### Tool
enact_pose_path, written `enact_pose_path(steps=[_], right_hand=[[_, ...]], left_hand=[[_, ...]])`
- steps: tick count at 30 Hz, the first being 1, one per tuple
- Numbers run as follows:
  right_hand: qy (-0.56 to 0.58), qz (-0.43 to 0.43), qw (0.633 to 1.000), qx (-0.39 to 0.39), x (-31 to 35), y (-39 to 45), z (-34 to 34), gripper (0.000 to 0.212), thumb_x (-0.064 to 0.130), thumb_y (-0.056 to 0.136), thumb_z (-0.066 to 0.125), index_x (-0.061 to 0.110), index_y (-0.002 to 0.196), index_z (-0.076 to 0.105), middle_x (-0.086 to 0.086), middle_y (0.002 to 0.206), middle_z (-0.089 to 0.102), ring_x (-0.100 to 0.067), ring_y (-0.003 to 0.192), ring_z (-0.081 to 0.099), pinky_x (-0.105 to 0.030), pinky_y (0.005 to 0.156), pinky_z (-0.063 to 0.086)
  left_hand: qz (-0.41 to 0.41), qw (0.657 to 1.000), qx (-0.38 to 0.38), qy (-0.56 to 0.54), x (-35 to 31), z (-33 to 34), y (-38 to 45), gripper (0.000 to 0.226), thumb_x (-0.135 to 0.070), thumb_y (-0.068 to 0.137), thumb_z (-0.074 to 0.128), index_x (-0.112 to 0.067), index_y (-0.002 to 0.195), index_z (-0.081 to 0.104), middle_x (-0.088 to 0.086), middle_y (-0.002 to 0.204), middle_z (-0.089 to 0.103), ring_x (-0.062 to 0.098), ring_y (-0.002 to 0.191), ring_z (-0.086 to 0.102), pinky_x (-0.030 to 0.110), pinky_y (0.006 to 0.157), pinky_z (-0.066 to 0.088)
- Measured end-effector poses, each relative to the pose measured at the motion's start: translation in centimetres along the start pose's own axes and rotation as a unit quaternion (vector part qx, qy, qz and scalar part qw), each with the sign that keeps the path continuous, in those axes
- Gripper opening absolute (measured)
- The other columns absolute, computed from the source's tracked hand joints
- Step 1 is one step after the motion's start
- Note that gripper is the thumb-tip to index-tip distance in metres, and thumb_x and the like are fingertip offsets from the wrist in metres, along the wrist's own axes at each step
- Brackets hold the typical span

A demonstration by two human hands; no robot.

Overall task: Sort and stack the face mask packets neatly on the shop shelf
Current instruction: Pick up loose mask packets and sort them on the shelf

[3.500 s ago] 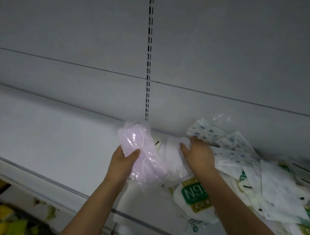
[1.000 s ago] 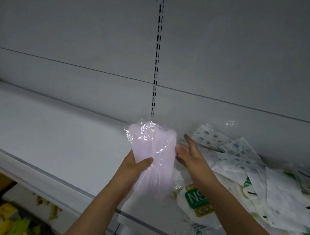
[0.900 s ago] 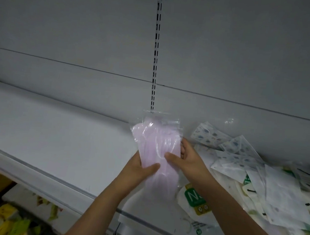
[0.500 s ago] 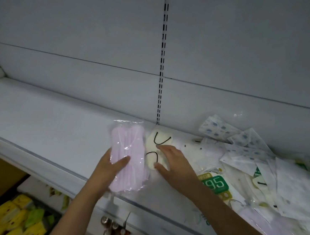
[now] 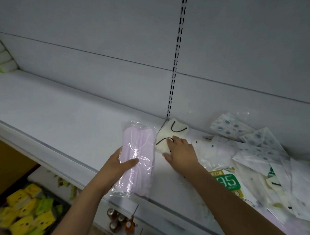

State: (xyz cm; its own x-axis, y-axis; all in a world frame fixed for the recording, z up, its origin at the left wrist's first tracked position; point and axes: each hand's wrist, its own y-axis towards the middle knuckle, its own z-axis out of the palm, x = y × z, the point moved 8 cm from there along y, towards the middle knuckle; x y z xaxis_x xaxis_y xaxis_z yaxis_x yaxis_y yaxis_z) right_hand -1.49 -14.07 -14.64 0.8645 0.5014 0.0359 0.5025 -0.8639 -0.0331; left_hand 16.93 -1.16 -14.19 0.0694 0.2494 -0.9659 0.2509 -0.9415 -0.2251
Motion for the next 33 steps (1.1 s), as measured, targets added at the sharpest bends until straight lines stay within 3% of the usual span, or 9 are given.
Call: enact_pose_path(steps=[2,6,10,13,21,26,28,30,33], right_hand=[[0.011,0.016,1.0,0.013,-0.1,-0.9,-0.4,0.076,0.057,0.094,0.048,0.02,0.155,0.02,-0.009,0.163,0.017,-0.033,0.147,0.021,-0.047,0.117,0.019],[-0.044,0.078,0.996,-0.003,-2.0,-5.0,-1.0,0.079,0.064,0.093,0.041,0.023,0.155,0.016,-0.006,0.163,0.017,-0.034,0.148,0.016,-0.056,0.121,0.004],[-0.016,0.163,0.985,0.057,-5.7,-8.1,0.7,0.073,0.063,0.093,0.036,0.027,0.155,0.019,-0.004,0.164,0.014,-0.035,0.149,0.01,-0.062,0.117,0.004],[-0.018,0.158,0.987,0.034,-7.8,-9.3,0.4,0.061,0.051,0.096,0.037,0.031,0.152,0.026,0.0,0.164,0.015,-0.029,0.15,0.01,-0.061,0.117,0.01],[-0.097,0.205,0.973,0.031,-15.0,-13.3,-1.1,0.059,0.044,0.095,0.04,0.03,0.151,0.03,0.001,0.163,0.021,-0.027,0.15,0.018,-0.054,0.117,0.016],[-0.118,0.208,0.971,-0.007,-15.1,-13.6,-2.4,0.054,0.05,0.094,0.039,0.024,0.141,0.048,-0.003,0.157,0.034,-0.027,0.147,0.024,-0.053,0.118,0.011],[-0.018,0.172,0.979,-0.111,-13.7,-13.4,-4.1,0.063,0.06,0.095,0.029,0.019,0.129,0.063,-0.004,0.147,0.05,-0.024,0.144,0.033,-0.044,0.12,0.012],[0.178,0.138,0.955,-0.194,-11.7,-13.7,-5.9,0.071,0.065,0.098,0.022,0.017,0.133,0.06,-0.001,0.139,0.058,-0.019,0.138,0.043,-0.033,0.116,0.027],[0.494,0.16,0.842,-0.147,-9.2,-13.0,-6.3,0.05,0.049,0.097,0.053,0.026,0.141,0.045,0.01,0.126,0.062,-0.007,0.114,0.06,-0.011,0.087,0.045]], left_hand=[[0.0,1.0,0.005,0.005,0.0,0.2,0.3,0.031,-0.024,0.09,0.072,-0.036,0.117,0.061,-0.01,0.105,0.075,0.013,0.098,0.072,0.037,0.091,0.057],[-0.003,1.0,0.022,0.005,-0.1,1.0,1.2,0.041,-0.029,0.09,0.072,-0.032,0.128,0.056,-0.004,0.114,0.07,0.019,0.102,0.069,0.039,0.085,0.058],[0.001,0.999,0.049,0.009,-0.2,3.4,1.5,0.03,-0.021,0.093,0.069,-0.037,0.116,0.057,-0.013,0.102,0.071,0.002,0.089,0.07,0.021,0.07,0.054],[0.013,0.997,0.075,0.018,-0.6,5.5,1.5,0.025,-0.018,0.093,0.068,-0.037,0.107,0.06,-0.018,0.094,0.072,-0.005,0.081,0.069,0.016,0.067,0.053],[0.04,0.985,0.168,0.022,-1.9,11.2,1.3,0.05,-0.035,0.08,0.075,-0.036,0.127,0.058,-0.009,0.113,0.071,0.015,0.104,0.07,0.04,0.09,0.058],[0.058,0.982,0.176,0.038,-3.4,14.7,1.5,0.053,-0.025,0.086,0.075,-0.028,0.134,0.051,-0.003,0.122,0.065,0.016,0.108,0.065,0.032,0.087,0.057],[0.051,0.983,0.174,0.023,-3.7,15.3,1.7,0.048,-0.021,0.089,0.073,-0.026,0.133,0.053,-0.003,0.12,0.066,0.016,0.106,0.066,0.028,0.083,0.057],[0.05,0.982,0.181,0.001,-4.1,15.7,1.7,0.047,-0.021,0.089,0.074,-0.028,0.131,0.055,-0.003,0.119,0.07,0.016,0.106,0.069,0.033,0.088,0.058],[0.084,0.976,0.2,0.008,-5.2,16.1,1.2,0.042,-0.021,0.09,0.073,-0.036,0.125,0.057,-0.008,0.117,0.071,0.009,0.104,0.069,0.03,0.088,0.057]])
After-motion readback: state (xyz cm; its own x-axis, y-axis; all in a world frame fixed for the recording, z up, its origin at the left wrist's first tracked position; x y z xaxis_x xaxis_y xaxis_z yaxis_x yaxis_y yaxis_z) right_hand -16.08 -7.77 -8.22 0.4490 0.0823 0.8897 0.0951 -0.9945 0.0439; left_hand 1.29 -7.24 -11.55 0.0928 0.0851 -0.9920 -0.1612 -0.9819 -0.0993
